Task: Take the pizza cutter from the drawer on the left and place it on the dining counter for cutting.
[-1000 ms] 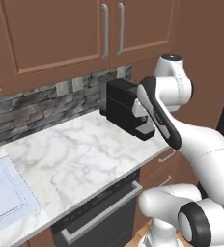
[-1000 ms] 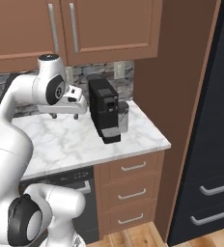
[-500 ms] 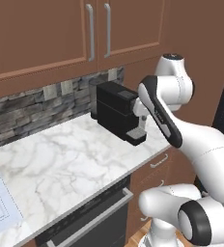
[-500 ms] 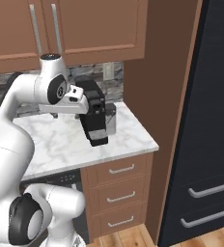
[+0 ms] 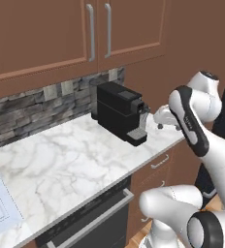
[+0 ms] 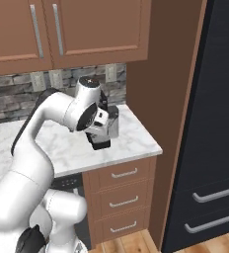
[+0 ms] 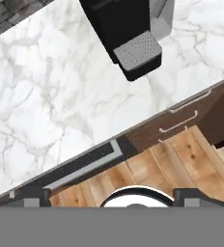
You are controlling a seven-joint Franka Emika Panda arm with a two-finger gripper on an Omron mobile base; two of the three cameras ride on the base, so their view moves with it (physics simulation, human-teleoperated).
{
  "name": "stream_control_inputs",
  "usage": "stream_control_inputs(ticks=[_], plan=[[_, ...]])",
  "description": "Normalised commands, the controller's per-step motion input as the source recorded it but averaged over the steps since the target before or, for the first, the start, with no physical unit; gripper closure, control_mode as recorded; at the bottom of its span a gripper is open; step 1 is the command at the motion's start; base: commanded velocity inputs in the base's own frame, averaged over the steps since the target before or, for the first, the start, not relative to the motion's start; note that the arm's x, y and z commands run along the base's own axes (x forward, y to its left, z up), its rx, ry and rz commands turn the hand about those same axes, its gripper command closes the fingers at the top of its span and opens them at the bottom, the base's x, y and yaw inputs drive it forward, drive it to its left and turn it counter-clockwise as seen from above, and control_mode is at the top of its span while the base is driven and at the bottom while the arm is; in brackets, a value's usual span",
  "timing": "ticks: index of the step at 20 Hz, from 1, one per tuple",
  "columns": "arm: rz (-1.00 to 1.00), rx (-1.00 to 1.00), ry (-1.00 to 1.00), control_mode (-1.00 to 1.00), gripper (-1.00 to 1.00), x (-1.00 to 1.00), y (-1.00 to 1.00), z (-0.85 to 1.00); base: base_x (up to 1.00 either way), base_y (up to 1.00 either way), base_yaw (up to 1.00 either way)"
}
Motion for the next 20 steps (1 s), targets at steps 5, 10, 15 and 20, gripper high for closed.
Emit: stream_control_inputs(ticks=[5,10,15,20], plan=[[-0.21,0.61,-0.05,-1.00,-1.00,-0.77,-1.00,-0.85,0.00,0.00,0.00],[-0.44,0.40,0.00,-1.00,-1.00,-0.32,-0.71,-0.74,0.00,0.00,0.00],[-0.41,0.34,0.00,-1.00,-1.00,-0.05,-0.57,-0.62,0.00,0.00,0.00],[-0.27,0.25,0.00,-1.00,-1.00,0.00,-0.53,-0.67,0.00,0.00,0.00]])
